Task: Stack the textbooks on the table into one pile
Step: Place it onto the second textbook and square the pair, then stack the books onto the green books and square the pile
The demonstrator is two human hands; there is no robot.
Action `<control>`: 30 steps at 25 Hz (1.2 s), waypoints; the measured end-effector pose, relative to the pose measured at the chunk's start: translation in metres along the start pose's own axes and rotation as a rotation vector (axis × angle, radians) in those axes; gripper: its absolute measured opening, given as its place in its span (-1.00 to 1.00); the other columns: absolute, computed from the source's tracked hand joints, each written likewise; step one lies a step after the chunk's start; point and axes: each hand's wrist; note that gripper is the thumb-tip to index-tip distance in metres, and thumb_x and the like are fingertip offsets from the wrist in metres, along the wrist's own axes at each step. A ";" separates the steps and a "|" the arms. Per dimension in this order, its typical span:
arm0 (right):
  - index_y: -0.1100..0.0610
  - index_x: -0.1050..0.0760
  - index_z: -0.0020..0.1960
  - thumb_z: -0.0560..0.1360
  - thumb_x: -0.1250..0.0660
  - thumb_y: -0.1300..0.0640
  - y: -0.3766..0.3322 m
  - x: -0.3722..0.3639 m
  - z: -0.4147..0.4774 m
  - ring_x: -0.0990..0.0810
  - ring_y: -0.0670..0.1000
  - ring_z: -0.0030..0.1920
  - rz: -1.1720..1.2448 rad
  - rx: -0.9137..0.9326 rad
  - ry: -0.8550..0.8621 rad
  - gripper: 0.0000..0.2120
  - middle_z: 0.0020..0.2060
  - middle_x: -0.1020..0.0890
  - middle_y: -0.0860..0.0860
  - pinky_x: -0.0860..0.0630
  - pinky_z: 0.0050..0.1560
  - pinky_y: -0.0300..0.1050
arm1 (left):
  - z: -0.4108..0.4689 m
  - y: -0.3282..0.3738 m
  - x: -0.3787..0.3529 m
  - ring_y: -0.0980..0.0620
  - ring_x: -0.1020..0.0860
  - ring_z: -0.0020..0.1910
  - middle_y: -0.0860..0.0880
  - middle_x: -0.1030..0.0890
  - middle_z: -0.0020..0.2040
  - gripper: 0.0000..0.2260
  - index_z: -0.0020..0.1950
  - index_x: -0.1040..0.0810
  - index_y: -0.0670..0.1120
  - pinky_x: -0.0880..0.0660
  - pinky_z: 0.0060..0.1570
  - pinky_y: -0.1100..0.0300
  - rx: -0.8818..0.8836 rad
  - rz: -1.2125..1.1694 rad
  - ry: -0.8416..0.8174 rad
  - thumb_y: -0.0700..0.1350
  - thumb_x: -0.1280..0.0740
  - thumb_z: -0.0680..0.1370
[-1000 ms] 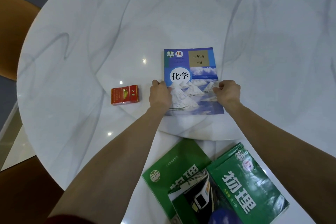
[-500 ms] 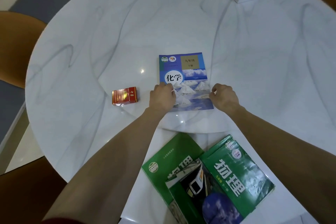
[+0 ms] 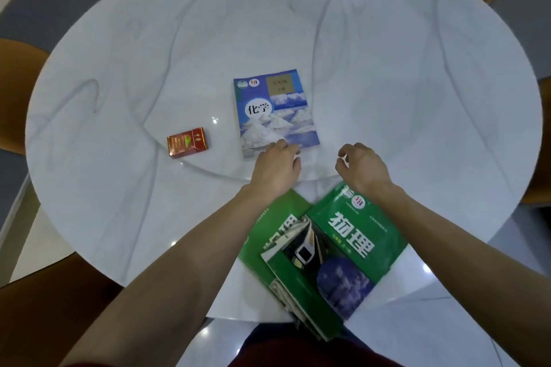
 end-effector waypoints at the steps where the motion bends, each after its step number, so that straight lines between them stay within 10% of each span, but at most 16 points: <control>1: 0.21 -0.49 0.22 0.56 -0.16 0.10 0.006 -0.001 -0.012 -0.55 0.21 0.09 0.021 -0.024 -0.001 -0.69 0.13 -0.57 0.20 -0.49 0.01 -0.05 | -0.008 0.004 -0.004 -0.16 -0.47 0.21 -0.16 -0.52 0.22 -0.70 0.29 -0.48 -0.14 -0.46 0.16 -0.01 -0.004 -0.017 -0.012 -0.11 -0.16 0.60; 16: 0.30 -0.43 0.26 0.53 -0.26 0.20 0.059 -0.065 -0.171 -0.57 0.26 0.01 0.262 -0.431 0.118 -0.67 0.09 -0.54 0.27 -0.51 0.01 0.05 | -0.083 0.009 -0.069 -0.10 -0.51 0.21 -0.16 -0.53 0.26 -0.68 0.35 -0.42 -0.17 -0.45 0.24 0.04 0.074 -0.158 -0.217 -0.12 -0.18 0.62; 23: 0.27 -0.43 0.24 0.49 -0.33 0.14 0.049 -0.089 -0.188 -0.64 0.25 0.00 0.940 -0.999 0.063 -0.62 -0.01 -0.64 0.22 -0.58 0.08 0.24 | -0.074 0.008 -0.067 -0.13 -0.54 0.20 -0.18 -0.56 0.27 -0.65 0.33 -0.44 -0.22 -0.49 0.17 0.07 0.269 -0.359 -0.372 -0.07 -0.20 0.62; 30: 0.22 -0.44 0.18 0.51 -0.30 0.27 0.053 -0.073 -0.187 -0.61 0.24 0.03 1.020 -0.950 0.153 -0.75 0.04 -0.60 0.21 -0.59 0.07 0.24 | -0.084 0.011 -0.062 -0.06 -0.47 0.24 -0.18 -0.48 0.32 -0.68 0.34 -0.39 -0.22 -0.39 0.21 0.14 0.358 -0.566 -0.553 -0.13 -0.22 0.61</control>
Point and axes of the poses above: each hand's wrist, its own z-axis towards the middle knuckle, its own x-axis out of the back of the hand, y = z × x
